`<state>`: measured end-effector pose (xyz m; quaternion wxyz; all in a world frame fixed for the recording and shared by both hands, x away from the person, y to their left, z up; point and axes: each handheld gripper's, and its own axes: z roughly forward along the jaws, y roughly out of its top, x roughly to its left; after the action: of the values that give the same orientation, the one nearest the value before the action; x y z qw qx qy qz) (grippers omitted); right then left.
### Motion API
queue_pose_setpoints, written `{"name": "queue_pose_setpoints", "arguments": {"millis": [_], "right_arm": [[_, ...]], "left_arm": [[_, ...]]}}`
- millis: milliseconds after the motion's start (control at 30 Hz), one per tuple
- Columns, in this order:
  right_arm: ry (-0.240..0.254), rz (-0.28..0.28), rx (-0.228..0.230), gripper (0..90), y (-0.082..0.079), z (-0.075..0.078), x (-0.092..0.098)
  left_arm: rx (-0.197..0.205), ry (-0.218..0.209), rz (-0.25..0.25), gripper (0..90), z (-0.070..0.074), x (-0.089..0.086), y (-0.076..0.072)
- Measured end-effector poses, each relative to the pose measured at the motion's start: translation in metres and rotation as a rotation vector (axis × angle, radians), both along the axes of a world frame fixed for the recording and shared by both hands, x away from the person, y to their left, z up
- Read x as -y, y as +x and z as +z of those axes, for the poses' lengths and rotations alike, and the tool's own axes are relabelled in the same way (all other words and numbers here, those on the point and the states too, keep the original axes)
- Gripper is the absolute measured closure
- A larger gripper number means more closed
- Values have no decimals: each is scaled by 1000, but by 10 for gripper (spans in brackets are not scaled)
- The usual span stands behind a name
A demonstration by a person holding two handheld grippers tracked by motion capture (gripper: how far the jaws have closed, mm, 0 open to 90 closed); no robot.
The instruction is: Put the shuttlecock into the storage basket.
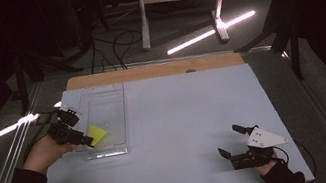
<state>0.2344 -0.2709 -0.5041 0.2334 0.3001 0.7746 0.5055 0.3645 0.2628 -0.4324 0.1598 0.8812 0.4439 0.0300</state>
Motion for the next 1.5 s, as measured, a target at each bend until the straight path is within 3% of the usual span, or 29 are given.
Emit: {"name": "queue_pose_setpoints", "arguments": {"millis": [167,300,400,500,600,967,1000,1300,1500], "right_arm": [[-1,0,0,81,0,0,0],[0,0,0,81,0,0,0],[-1,0,0,81,0,0,0],[-2,-1,0,81,0,0,0],[-1,0,0,81,0,0,0],[-1,-1,2,81,0,0,0],[1,-2,0,82,0,0,1],[0,-5,1,81,0,0,1],[1,-4,-1,81,0,0,1]], "left_arm": [[15,-7,-10,416,7,3,-1],[41,-2,17,330,13,5,-1],[42,11,41,166,15,6,-1],[56,0,58,130,18,7,-1],[59,-2,31,5,17,10,-3],[115,-67,10,1,30,19,-3],[119,-95,-1,2,32,21,-3],[144,-89,-33,1,37,37,-1],[160,-120,-61,1,46,51,2]]}}
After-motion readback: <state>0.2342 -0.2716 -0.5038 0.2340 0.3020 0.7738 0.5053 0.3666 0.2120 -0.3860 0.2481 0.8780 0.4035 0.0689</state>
